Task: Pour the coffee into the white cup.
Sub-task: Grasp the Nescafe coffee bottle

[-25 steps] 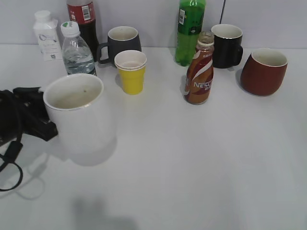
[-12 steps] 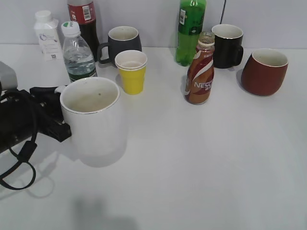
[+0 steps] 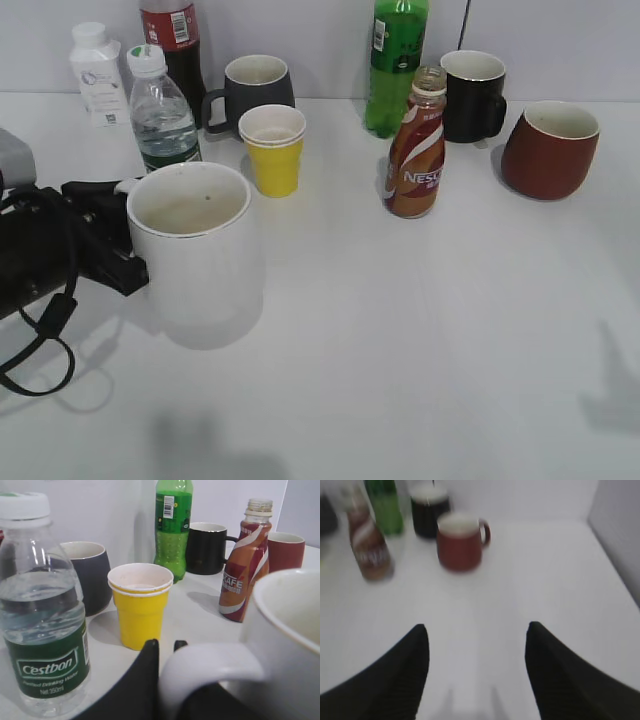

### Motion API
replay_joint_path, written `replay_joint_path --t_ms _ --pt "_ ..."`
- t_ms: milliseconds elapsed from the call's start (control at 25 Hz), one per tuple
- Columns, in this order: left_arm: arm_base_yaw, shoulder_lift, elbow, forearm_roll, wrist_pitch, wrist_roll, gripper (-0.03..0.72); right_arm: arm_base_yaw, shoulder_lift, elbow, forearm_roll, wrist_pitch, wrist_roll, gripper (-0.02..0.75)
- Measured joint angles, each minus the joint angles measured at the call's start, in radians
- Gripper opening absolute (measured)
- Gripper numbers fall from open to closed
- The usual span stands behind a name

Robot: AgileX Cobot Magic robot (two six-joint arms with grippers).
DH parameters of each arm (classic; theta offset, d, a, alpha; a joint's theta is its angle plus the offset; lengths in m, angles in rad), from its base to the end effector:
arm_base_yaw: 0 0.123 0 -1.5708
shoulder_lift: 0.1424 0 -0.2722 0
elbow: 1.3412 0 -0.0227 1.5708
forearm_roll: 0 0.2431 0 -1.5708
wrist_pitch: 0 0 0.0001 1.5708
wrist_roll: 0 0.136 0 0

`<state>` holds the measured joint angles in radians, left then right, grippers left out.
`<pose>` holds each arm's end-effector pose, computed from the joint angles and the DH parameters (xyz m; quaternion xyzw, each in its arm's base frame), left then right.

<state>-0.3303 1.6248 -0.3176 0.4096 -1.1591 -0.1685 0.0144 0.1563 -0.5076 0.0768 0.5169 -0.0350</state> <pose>0.2526 -0.1391 0.1576 0.2440 0.6956 -0.2431 0.6304 0.0857 0.0064 0.3163 -0.0065 0.7338 0.0296 0.6787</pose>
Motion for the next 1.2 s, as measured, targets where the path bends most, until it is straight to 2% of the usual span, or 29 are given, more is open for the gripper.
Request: replay_joint_path --t_ms 360,680,1080,1200 --pt "0.0 0.0 0.0 0.0 0.0 0.0 0.06 0.0 0.218 0.18 0.009 -0.569 0.001 0.48" --pt "0.0 0.0 0.0 0.0 0.0 0.0 0.06 0.0 0.483 0.296 -0.013 -0.856 0.001 0.48" --pt "0.0 0.0 0.0 -0.001 0.0 0.0 0.06 0.002 0.875 0.296 -0.298 -1.145 0.095 0.48" --pt "0.0 0.0 0.0 -0.001 0.0 0.0 0.06 0.032 0.965 0.295 -0.33 -1.214 0.109 0.48"
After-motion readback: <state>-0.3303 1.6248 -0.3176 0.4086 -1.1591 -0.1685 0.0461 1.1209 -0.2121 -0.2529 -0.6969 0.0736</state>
